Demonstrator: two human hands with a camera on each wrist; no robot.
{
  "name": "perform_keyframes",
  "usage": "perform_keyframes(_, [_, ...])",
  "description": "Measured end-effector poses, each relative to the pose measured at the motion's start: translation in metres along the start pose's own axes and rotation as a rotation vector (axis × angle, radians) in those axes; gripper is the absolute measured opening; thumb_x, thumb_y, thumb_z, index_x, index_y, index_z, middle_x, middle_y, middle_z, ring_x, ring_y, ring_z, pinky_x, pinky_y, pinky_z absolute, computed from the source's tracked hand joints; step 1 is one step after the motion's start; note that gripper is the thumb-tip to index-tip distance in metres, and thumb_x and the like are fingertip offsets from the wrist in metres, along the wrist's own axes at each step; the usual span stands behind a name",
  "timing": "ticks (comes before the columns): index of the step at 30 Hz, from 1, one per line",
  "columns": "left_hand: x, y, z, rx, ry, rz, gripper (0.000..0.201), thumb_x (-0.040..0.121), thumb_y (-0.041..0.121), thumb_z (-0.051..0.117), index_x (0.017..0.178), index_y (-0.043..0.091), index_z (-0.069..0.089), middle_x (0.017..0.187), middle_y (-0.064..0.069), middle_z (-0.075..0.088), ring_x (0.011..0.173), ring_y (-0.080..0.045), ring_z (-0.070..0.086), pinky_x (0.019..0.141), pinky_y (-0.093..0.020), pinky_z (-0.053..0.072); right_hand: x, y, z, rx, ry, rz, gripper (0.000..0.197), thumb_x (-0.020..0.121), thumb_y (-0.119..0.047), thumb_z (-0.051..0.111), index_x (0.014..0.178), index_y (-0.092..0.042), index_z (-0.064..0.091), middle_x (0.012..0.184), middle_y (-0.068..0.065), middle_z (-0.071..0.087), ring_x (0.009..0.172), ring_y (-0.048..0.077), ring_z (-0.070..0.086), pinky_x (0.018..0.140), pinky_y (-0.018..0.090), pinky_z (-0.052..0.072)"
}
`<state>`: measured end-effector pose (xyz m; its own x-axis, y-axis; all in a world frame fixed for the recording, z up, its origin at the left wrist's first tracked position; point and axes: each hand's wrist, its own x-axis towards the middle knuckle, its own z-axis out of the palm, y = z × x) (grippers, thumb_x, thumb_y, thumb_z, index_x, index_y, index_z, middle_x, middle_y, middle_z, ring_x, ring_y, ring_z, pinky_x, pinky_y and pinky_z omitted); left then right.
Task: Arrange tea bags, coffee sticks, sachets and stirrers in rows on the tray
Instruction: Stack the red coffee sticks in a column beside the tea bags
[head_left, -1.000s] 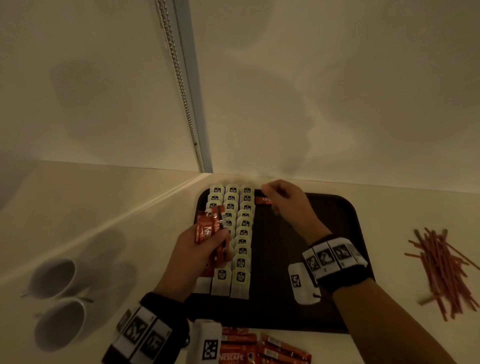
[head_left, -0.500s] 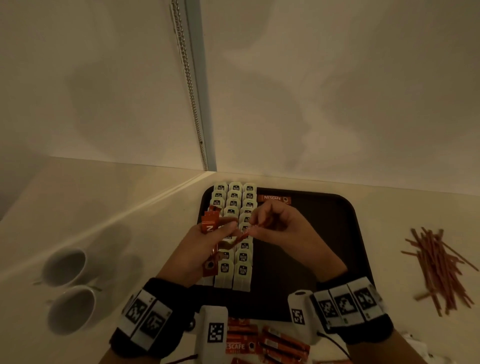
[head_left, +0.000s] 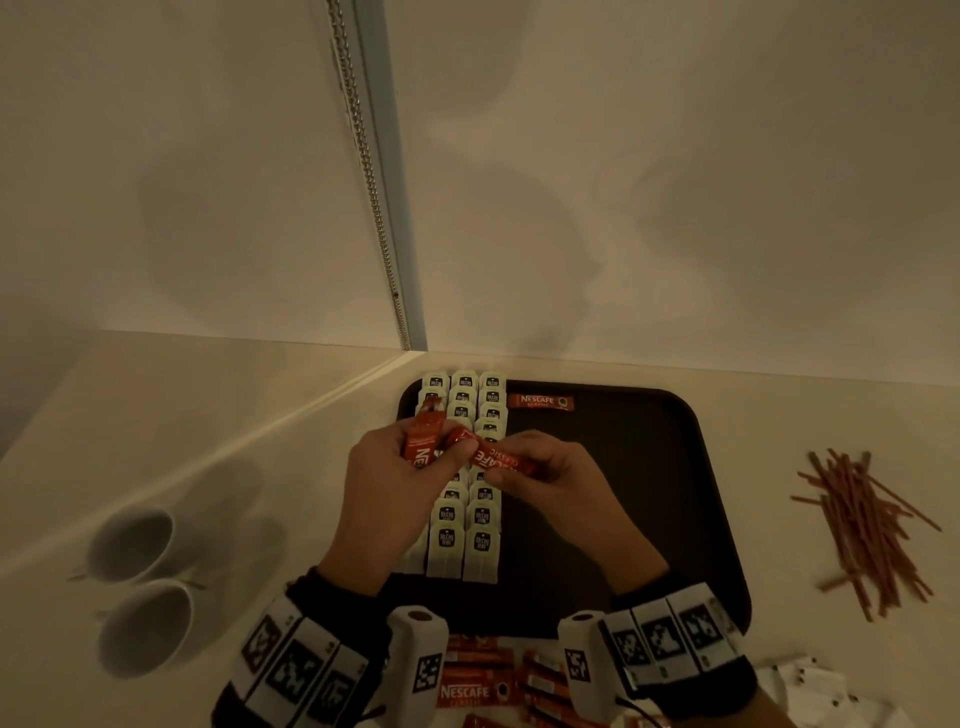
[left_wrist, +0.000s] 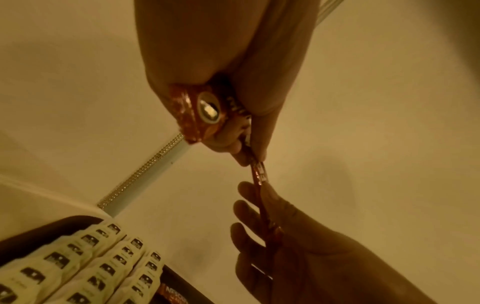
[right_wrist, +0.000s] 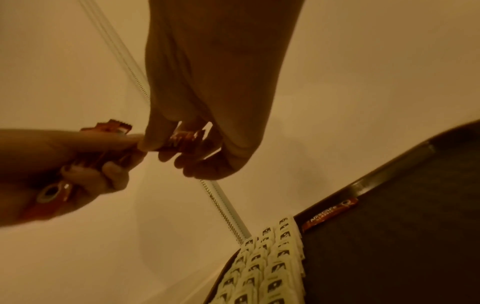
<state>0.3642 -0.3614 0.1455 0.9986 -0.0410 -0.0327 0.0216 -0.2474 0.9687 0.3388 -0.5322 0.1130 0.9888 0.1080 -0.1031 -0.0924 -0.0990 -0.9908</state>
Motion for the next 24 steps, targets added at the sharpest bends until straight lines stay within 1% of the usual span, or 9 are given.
perform_keyframes(3, [0.001,0.001,0.002,0.017,-0.048,0.004,0.020,0.074,0.015,0.078,0.074,0.033,0.069,0.071,0.019,0.071,0.071,0.002,0.067,0.065,-0.003,0.044,0.000,-0.004,0.003,-0.055,-0.020,-0.034,0.021,0.081,-0.020,0.068,0.101,-0.015,0.070,0.093,0.001,0.065,0.077,0.010,0.058,0.072,0.020,0.049])
perform_keyframes(7, [0.000,-0.003,0.003,-0.043,-0.072,-0.052,0.030,0.065,0.017,0.084,0.090,0.027,0.070,0.080,0.013,0.074,0.071,-0.002,0.068,0.065,-0.008,0.049,0.001,-0.014,0.001,0.008,0.027,-0.044,0.017,0.081,-0.014,0.067,0.096,-0.012,0.061,0.089,0.004,0.067,0.080,0.018,0.063,0.071,0.027,0.055])
perform_keyframes(10, [-0.006,-0.006,0.008,-0.101,-0.199,-0.163,0.032,0.065,0.014,0.084,0.095,0.014,0.072,0.083,0.002,0.075,0.072,-0.011,0.070,0.066,-0.017,0.054,0.002,-0.025,0.001,0.104,0.113,-0.073,0.039,0.078,-0.001,0.070,0.107,-0.014,0.049,0.099,-0.001,0.067,0.090,0.017,0.068,0.072,0.030,0.057])
perform_keyframes(12, [-0.010,-0.010,0.013,-0.119,-0.234,-0.228,0.026,0.071,0.012,0.081,0.095,0.012,0.072,0.073,-0.001,0.072,0.062,-0.010,0.066,0.059,-0.018,0.052,0.002,-0.030,0.002,0.043,0.155,-0.139,0.058,0.074,0.003,0.072,0.117,-0.023,0.043,0.100,-0.007,0.066,0.095,0.011,0.067,0.076,0.025,0.056])
perform_keyframes(14, [-0.011,-0.012,0.017,-0.186,-0.206,-0.294,0.016,0.078,0.011,0.075,0.093,0.011,0.071,0.063,0.002,0.065,0.051,-0.005,0.056,0.049,-0.017,0.045,0.003,-0.033,0.001,-0.067,0.204,-0.165,0.056,0.075,-0.001,0.073,0.119,-0.025,0.047,0.101,-0.008,0.065,0.093,0.006,0.066,0.074,0.019,0.055])
perform_keyframes(18, [-0.008,-0.013,0.013,-0.304,-0.077,-0.351,0.008,0.086,0.017,0.067,0.092,0.019,0.072,0.064,-0.004,0.065,0.052,-0.013,0.051,0.048,-0.023,0.040,0.005,-0.030,-0.006,-0.087,0.251,-0.032,0.015,0.086,-0.012,0.061,0.097,-0.021,0.063,0.090,-0.002,0.064,0.072,0.003,0.064,0.061,0.016,0.053])
perform_keyframes(20, [-0.005,-0.010,0.011,-0.256,-0.023,-0.293,0.009,0.086,0.018,0.067,0.094,0.019,0.071,0.060,-0.002,0.065,0.046,-0.009,0.051,0.043,-0.019,0.039,0.004,-0.025,-0.009,-0.009,0.244,0.047,0.012,0.086,-0.011,0.061,0.092,-0.020,0.065,0.087,0.002,0.065,0.067,0.004,0.062,0.062,0.017,0.053])
perform_keyframes(22, [-0.004,-0.007,0.009,-0.214,0.005,-0.217,0.007,0.083,0.016,0.069,0.090,0.018,0.070,0.054,0.002,0.064,0.040,-0.003,0.051,0.040,-0.015,0.038,0.002,-0.021,-0.008,0.054,0.220,0.078,0.014,0.084,-0.009,0.062,0.095,-0.017,0.066,0.090,0.005,0.064,0.072,0.007,0.062,0.069,0.019,0.054])
perform_keyframes(24, [-0.002,-0.006,0.008,-0.183,0.036,-0.190,0.004,0.081,0.016,0.072,0.084,0.014,0.071,0.052,0.001,0.064,0.039,-0.004,0.051,0.041,-0.016,0.040,0.000,-0.019,-0.006,0.101,0.190,0.085,0.018,0.086,-0.005,0.059,0.099,-0.015,0.067,0.093,0.003,0.065,0.078,0.007,0.063,0.073,0.020,0.054])
